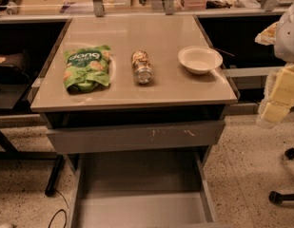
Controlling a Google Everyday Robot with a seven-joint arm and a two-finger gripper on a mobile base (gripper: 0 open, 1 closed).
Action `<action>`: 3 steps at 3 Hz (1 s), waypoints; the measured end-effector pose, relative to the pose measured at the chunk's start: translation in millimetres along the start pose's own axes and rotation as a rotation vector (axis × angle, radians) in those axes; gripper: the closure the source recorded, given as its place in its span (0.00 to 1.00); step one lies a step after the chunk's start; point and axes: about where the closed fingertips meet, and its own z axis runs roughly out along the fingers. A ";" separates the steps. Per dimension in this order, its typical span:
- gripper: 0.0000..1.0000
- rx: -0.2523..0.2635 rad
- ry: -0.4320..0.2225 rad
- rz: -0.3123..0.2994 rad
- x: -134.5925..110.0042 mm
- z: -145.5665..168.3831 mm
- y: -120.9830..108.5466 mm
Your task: Place orange can into middle drawer
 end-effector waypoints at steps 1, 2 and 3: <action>0.00 0.000 0.000 0.000 -0.1 0.0 0.0; 0.00 -0.006 0.025 -0.004 -8.7 3.0 -2.4; 0.00 -0.025 0.082 -0.070 -30.7 12.1 -0.7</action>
Offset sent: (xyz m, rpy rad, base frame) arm 0.0102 0.0166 -0.0067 -0.0557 0.0546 -0.0013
